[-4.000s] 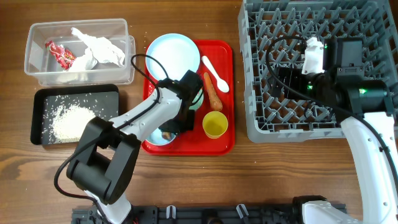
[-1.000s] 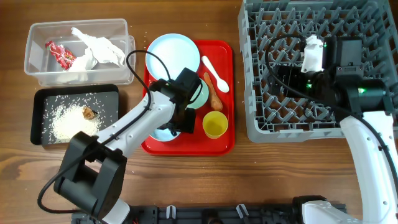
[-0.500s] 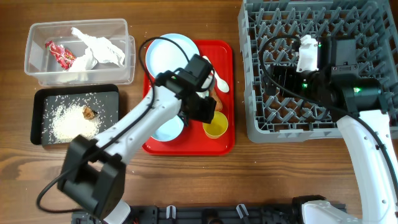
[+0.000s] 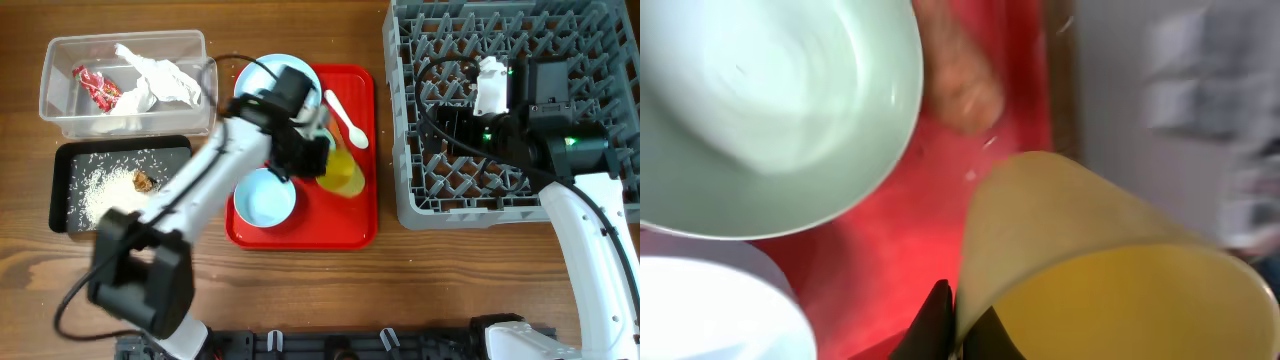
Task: Sort waste into correct bins and load items into the dishwasher rack
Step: 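Set the blue bowl on the red tray and grasp the yellow cup, then hand the yellow cup from the left gripper to the right gripper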
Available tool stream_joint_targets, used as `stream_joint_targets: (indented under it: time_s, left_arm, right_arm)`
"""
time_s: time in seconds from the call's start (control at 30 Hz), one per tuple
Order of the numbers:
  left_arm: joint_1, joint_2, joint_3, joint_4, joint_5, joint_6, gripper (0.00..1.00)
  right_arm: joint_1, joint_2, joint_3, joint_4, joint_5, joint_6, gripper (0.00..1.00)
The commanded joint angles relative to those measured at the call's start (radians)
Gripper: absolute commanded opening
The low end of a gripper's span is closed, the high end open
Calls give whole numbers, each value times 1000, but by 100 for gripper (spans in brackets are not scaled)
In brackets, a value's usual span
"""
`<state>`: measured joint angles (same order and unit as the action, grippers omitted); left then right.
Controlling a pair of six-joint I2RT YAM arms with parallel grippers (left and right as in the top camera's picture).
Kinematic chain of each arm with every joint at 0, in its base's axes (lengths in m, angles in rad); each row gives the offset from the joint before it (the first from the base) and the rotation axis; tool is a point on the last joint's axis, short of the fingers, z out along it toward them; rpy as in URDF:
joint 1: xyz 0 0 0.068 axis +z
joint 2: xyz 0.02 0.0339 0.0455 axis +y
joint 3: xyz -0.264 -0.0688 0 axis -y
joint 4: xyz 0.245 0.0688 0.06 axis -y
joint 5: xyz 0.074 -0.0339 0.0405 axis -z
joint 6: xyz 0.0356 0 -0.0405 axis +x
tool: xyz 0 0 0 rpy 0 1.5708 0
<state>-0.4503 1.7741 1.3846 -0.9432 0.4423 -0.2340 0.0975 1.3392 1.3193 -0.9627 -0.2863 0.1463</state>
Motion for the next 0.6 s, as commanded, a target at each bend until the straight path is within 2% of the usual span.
stream_joint_targets:
  time_s: [0.0, 0.03, 0.17, 0.23, 0.33, 0.5, 0.57]
  left_arm:
    - [155, -87, 28, 1, 412, 45, 4]
    - [208, -87, 28, 2, 562, 87, 4]
    - [373, -87, 27, 44, 949, 178, 4]
    - [412, -87, 27, 71, 1127, 231, 4]
    - [427, -87, 28, 80, 1134, 227, 4]
    - [409, -87, 28, 80, 1135, 226, 4]
    - [397, -87, 28, 80, 1134, 226, 4]
  right_arm:
    - [-1, 10, 14, 29, -92, 7, 99]
    - [-1, 10, 14, 55, -192, -34, 100]
    - [-6, 12, 14, 231, -622, -125, 100]
    - [-3, 13, 14, 299, -709, -124, 100]
    - [6, 13, 14, 405, -883, -119, 100]
    - [96, 61, 14, 493, -905, -116, 100]
    - [146, 127, 14, 581, -905, -46, 100]
